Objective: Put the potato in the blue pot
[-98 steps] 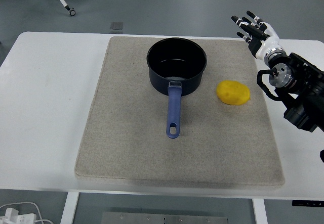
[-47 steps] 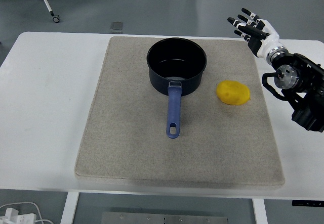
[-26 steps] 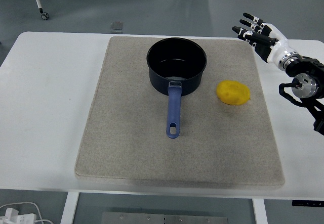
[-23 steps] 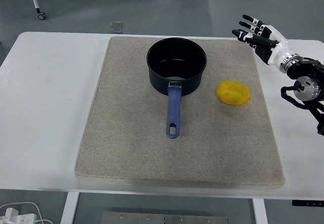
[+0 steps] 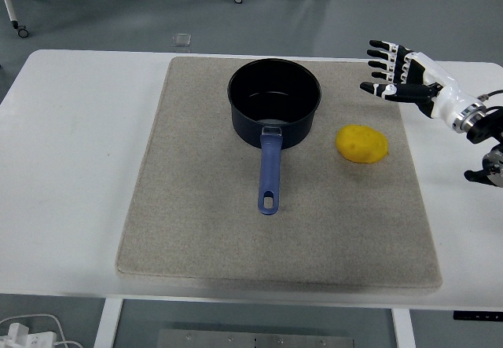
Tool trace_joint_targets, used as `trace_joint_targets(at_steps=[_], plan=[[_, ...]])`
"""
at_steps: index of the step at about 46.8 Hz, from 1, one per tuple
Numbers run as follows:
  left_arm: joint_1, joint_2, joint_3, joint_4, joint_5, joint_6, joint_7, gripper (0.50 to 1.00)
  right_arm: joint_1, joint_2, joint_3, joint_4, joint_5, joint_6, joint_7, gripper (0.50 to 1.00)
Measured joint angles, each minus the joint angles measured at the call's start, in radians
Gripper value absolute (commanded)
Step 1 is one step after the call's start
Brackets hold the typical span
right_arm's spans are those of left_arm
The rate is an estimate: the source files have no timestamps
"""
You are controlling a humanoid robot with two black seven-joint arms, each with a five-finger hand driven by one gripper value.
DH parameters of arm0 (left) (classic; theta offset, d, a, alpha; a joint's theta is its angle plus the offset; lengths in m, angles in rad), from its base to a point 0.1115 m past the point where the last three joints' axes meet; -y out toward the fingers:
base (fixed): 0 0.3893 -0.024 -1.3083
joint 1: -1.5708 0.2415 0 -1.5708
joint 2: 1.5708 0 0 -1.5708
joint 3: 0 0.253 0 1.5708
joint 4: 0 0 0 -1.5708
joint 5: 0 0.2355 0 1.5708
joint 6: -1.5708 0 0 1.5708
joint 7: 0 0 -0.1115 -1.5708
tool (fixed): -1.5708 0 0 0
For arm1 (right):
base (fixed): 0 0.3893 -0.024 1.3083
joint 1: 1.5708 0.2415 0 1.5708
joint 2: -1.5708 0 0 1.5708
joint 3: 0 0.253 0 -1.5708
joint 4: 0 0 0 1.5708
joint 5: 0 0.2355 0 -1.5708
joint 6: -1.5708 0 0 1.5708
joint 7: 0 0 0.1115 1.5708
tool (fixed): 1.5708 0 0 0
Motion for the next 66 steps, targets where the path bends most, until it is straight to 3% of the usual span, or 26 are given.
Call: trace_joint_targets(at_steps=[7,17,29,37,52,66], plan=[[0.000,0.000,0.000,-0.001,0.000,-0.001,0.000,0.999,-0.024,-0.034,-0.002,0.062,-0.061,-0.011,0.039,0.924],[0.000,0.000,0.000,-0.001,0.000,-0.001,0.000,0.999,-0.044,-0.028,-0.009,0.094,-0.285,-0.109,0.093,0.921],[-0.001,0.000,0.000,0.001,0.000,-0.001,0.000,0.999,-0.081,-0.036,-0.015,0.158,-0.459,-0.147,0.101,0.921],[0.000,0.000,0.000,0.001,0.000,-0.001,0.000,0.999,-0.092,-0.036,-0.057,0.162,-0.567,-0.205,0.110,0.921],[0.000,0.000,0.000,0.001,0.000,-0.001,0.000,0.999,-0.095,-0.039,-0.074,0.160,-0.633,-0.261,0.112,0.919],[-0.005,0.000,0.000,0.001,0.000,-0.001,0.000,0.999,-0.099,-0.040,-0.093,0.140,-0.649,-0.271,0.112,0.919]])
